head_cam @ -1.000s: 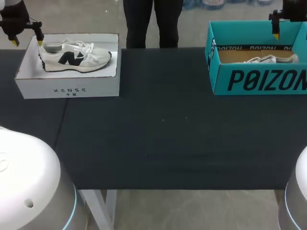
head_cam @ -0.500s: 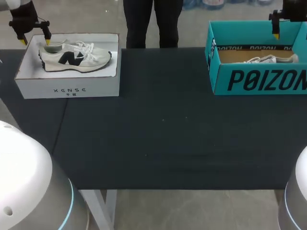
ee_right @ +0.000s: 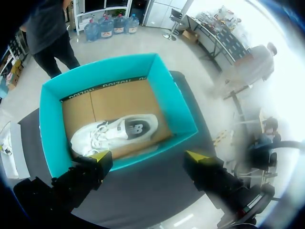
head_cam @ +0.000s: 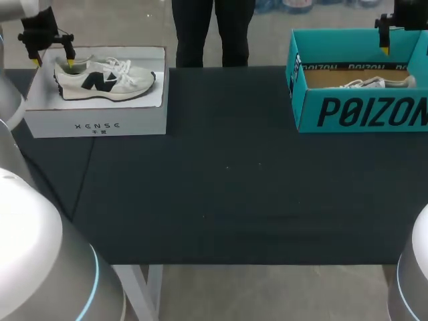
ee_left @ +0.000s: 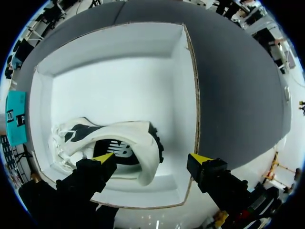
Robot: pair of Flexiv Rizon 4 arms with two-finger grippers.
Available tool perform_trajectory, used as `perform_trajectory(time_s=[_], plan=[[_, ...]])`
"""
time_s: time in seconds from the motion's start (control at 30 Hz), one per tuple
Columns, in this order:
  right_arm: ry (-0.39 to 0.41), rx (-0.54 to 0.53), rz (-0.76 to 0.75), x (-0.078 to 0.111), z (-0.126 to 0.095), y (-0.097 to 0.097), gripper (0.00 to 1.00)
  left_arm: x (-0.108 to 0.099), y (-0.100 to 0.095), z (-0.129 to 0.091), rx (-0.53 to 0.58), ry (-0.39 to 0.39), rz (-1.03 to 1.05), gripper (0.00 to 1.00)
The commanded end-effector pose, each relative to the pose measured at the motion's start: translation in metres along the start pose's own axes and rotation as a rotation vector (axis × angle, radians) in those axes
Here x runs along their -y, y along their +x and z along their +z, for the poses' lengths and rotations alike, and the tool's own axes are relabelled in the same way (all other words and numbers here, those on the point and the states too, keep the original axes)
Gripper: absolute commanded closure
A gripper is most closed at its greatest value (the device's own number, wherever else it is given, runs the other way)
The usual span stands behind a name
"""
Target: Take the shoe out of the shoebox, open the shoe tongue, remove and reinsert the insole, then place the shoe into the shoebox
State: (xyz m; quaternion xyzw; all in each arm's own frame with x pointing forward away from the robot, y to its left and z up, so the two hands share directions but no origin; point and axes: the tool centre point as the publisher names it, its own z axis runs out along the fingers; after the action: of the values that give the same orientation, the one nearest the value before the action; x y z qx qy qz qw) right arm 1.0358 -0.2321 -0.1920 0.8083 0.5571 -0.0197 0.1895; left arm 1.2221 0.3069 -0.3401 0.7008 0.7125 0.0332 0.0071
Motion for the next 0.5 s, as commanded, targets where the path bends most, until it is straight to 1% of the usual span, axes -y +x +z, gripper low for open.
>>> perform_trajectory(time_s=[0.03,0.3,0.33,0.4,0.43,0.47,0.5], plan=[[-0.002,0.0,0.001,0.0005,0.0,-0.0003,0.0,-0.0138,0.0024,0.0054,0.007,0.07,0.003,0.0],[-0.002,0.0,0.001,0.0005,0.0,-0.0003,0.0,-0.0155,-0.0038,0.0117,0.02,0.081,0.012,0.0],[-0.002,0.0,0.001,0.0005,0.0,-0.0003,0.0,-0.0161,-0.0042,0.0122,0.021,0.082,0.011,0.07],[-0.002,0.0,0.001,0.0005,0.0,-0.0003,0.0,-0.0171,-0.0054,0.0134,0.018,0.081,0.013,0.13],[-0.002,0.0,0.001,0.0005,0.0,-0.0003,0.0,-0.0175,-0.0059,0.014,0.017,0.081,0.015,0.19],[-0.002,0.0,0.001,0.0005,0.0,-0.0003,0.0,-0.018,-0.0062,0.0145,0.014,0.079,0.015,0.27],[-0.002,0.0,0.001,0.0005,0.0,-0.0003,0.0,-0.0185,-0.0065,0.015,0.013,0.079,0.016,0.31]])
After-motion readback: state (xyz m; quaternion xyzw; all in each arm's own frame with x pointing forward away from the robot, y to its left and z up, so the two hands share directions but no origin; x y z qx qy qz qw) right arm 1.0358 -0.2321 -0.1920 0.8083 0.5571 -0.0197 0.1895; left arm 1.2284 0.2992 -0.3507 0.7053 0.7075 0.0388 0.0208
